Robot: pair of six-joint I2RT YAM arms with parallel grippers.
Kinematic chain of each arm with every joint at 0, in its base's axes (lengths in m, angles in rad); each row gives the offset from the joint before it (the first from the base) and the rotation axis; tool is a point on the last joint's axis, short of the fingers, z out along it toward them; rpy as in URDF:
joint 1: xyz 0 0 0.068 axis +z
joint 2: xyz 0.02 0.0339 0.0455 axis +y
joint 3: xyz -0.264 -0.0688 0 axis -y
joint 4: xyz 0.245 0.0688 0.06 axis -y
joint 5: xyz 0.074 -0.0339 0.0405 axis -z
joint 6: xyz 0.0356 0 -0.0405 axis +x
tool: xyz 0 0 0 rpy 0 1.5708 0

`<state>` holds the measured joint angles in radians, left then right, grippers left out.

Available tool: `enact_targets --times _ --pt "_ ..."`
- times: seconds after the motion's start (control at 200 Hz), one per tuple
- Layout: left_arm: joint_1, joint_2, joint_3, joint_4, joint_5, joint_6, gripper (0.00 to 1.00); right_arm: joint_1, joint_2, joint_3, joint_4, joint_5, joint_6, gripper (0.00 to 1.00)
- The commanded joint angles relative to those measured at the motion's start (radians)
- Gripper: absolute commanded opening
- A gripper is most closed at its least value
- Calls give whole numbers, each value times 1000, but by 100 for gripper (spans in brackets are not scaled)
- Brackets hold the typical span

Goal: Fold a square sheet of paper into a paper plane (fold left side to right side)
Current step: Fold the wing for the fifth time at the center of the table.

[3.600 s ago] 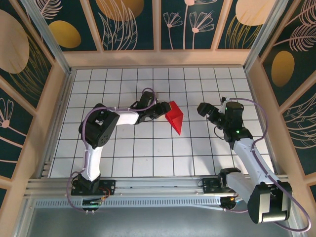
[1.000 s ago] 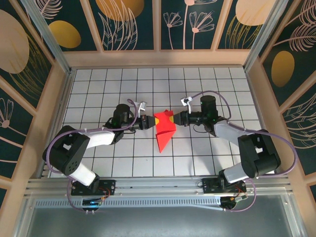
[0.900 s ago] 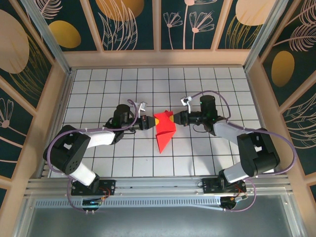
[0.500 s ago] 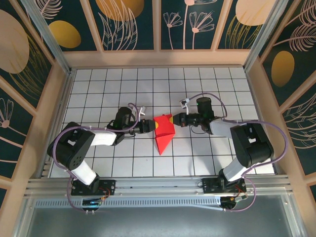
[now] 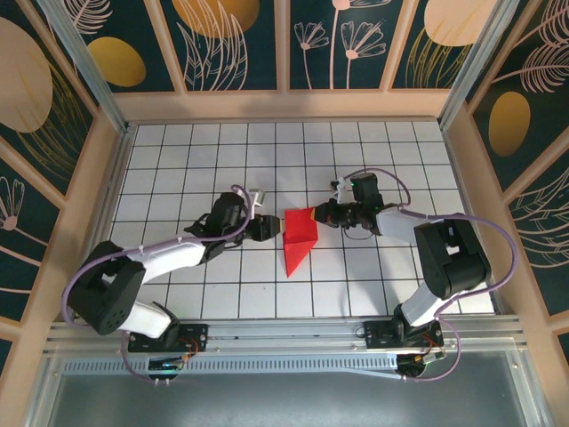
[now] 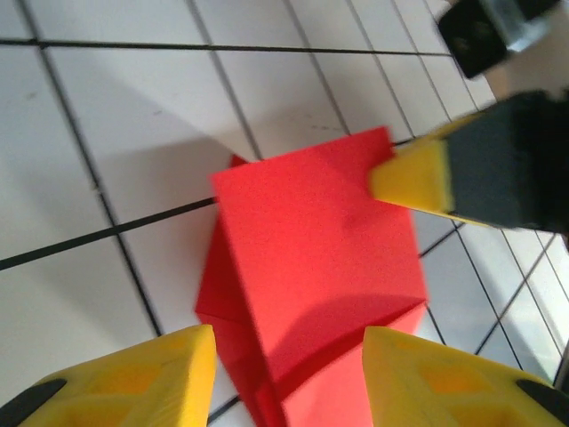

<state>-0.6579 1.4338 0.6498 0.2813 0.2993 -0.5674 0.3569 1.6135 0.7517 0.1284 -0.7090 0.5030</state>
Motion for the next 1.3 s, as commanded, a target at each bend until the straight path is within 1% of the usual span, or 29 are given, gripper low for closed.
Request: enact_targets --times 0.0,0.125,0.24,0.41,0.55,0.691,0.766,0.966,0.991,1.216,1.296 --pt "-59 -65 33 -166 -127 86 47 -12 0 24 -82 30 80 0" --pt "-141 -98 62 -256 -211 117 47 -27 12 45 -105 18 104 0" --pt "-237 -77 99 -303 -273 126 48 -28 18 63 -124 22 106 0" --pt "-362 14 171 -339 -380 115 50 -28 21 69 -122 27 116 0" --pt "-431 109 251 -387 -462 124 51 -28 22 70 -125 31 119 0" --pt "-487 193 317 -435 -539 139 54 -27 22 74 -129 31 117 0" --pt "-505 227 368 -460 -578 134 55 -27 25 77 -130 31 115 0" --pt "-529 274 402 -502 -664 114 57 -28 29 86 -141 29 111 0" --pt "-530 301 401 -501 -668 111 57 -28 29 87 -143 31 108 0" --pt "-533 341 409 -512 -713 105 57 -28 37 92 -149 35 108 0" --pt "-536 364 422 -528 -744 107 57 -28 41 91 -146 34 108 0"
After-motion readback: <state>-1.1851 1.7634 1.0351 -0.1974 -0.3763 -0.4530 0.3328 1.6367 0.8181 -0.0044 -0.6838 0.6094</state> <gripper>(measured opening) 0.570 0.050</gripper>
